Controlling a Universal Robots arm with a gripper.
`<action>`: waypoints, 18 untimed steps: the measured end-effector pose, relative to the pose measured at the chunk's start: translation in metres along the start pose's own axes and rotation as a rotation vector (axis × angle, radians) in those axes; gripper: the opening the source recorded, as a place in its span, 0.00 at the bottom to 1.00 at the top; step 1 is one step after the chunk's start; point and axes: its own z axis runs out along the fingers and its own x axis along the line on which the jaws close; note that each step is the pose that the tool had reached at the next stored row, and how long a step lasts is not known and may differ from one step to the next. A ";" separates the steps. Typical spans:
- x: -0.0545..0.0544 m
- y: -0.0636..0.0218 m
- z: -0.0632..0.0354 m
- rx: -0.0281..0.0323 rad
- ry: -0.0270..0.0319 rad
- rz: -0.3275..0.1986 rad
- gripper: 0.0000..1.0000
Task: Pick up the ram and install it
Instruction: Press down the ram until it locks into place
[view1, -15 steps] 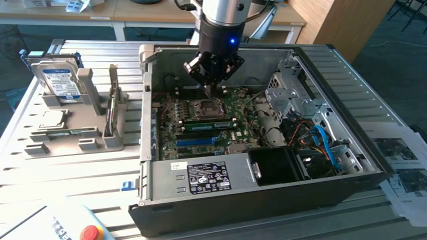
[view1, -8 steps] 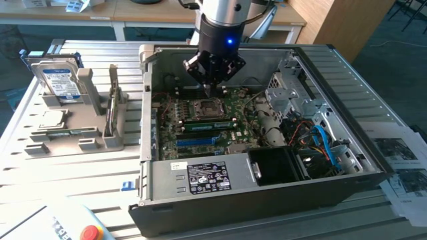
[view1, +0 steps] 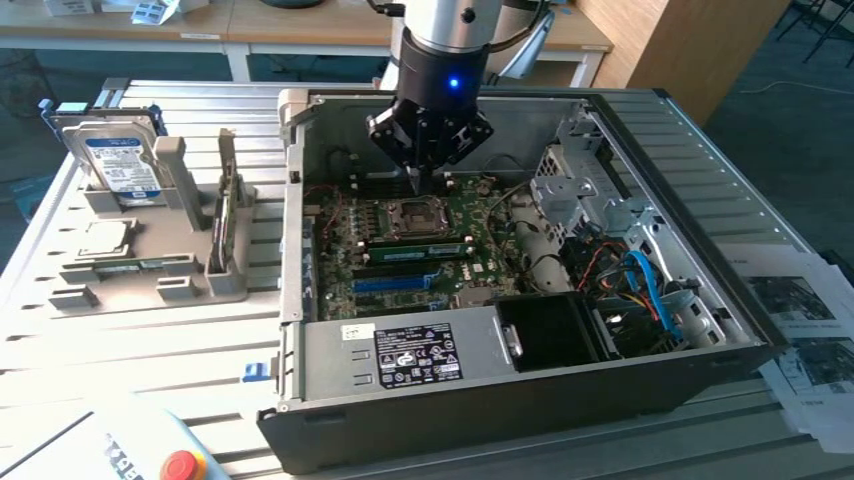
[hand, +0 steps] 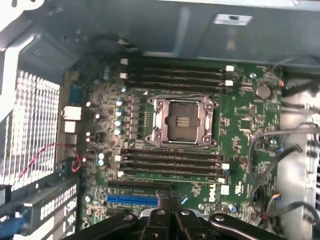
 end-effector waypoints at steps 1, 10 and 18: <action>0.000 0.0000 0.0000 -0.0003 -0.0004 0.016 0.10; 0.000 0.0019 0.0003 -0.0004 -0.0088 0.028 0.10; 0.000 0.0037 0.0006 -0.0004 -0.0088 0.028 0.10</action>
